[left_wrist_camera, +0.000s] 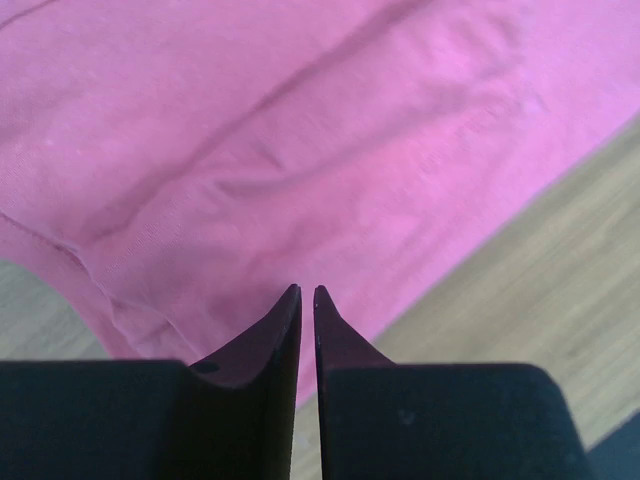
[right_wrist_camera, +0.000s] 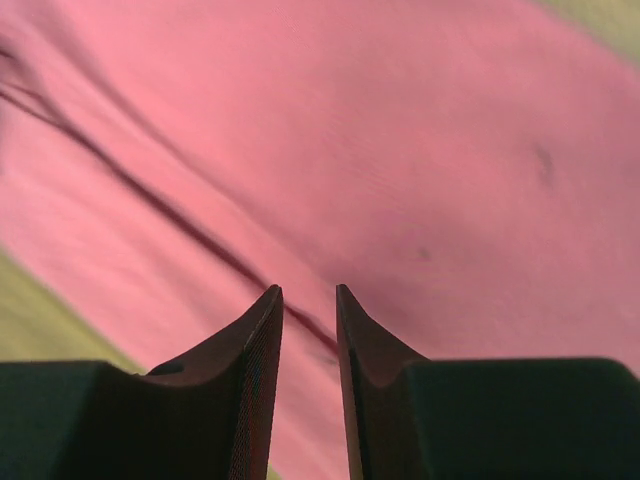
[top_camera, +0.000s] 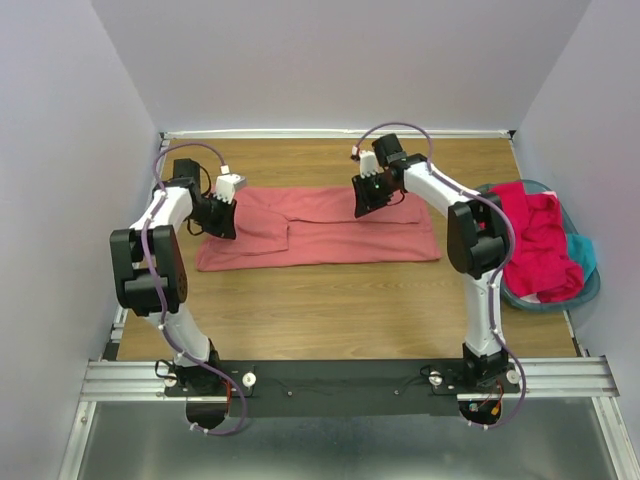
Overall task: Fold and stack the t-shirts
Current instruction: Rotate the tshirt 90 degrees
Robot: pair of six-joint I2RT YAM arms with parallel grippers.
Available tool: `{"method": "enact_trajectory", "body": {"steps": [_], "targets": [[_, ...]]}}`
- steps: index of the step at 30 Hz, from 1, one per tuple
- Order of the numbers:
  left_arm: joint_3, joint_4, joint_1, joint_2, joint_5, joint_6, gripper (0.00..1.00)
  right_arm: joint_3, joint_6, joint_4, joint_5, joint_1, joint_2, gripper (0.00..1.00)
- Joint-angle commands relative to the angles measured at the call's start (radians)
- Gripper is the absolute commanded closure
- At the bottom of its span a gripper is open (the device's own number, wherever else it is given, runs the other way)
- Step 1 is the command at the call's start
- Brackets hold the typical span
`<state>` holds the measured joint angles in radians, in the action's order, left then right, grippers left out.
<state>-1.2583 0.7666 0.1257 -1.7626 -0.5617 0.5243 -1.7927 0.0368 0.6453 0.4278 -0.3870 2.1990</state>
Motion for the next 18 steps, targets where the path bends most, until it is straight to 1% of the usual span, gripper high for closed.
{"method": "enact_trajectory", "body": {"steps": [1,5,8,9,11,12,13,14,15,16,17,18], "targets": [[0.002,-0.105,-0.011,-0.052,0.108,-0.09,0.85,0.052,0.13,0.07,-0.202,-0.004,-0.01,0.66],[0.002,-0.137,-0.014,-0.11,0.186,-0.124,0.9,0.088,0.184,0.07,-0.29,0.004,0.007,0.68],[-0.022,-0.159,-0.015,-0.147,0.223,-0.132,0.92,0.131,0.213,0.073,-0.308,0.004,0.008,0.7],[-0.036,-0.161,-0.015,-0.165,0.247,-0.135,0.94,0.142,0.216,0.076,-0.301,0.004,0.007,0.71],[-0.114,-0.148,-0.015,-0.241,0.269,-0.132,0.96,0.19,0.215,0.1,-0.256,0.0,-0.01,0.74],[-0.197,-0.141,-0.014,-0.297,0.275,-0.127,0.96,0.213,0.21,0.109,-0.235,-0.004,-0.021,0.76],[-0.243,-0.127,-0.014,-0.325,0.276,-0.126,0.96,0.24,0.204,0.119,-0.213,-0.013,-0.033,0.78],[-0.297,-0.115,-0.02,-0.354,0.272,-0.122,0.97,0.312,0.192,0.128,-0.164,-0.047,-0.05,0.79],[-0.355,-0.099,-0.026,-0.417,0.27,-0.118,0.97,0.353,0.187,0.129,-0.137,-0.074,-0.076,0.79],[-0.486,-0.063,-0.047,-0.452,0.27,-0.109,0.97,0.433,0.173,0.129,-0.057,-0.149,-0.131,0.79],[-0.559,-0.041,-0.058,-0.484,0.267,-0.104,0.97,0.434,0.164,0.128,-0.006,-0.189,-0.168,0.79],[-0.626,-0.018,-0.069,-0.51,0.228,-0.095,0.97,0.472,0.149,0.129,0.047,-0.226,-0.198,0.79]]}}
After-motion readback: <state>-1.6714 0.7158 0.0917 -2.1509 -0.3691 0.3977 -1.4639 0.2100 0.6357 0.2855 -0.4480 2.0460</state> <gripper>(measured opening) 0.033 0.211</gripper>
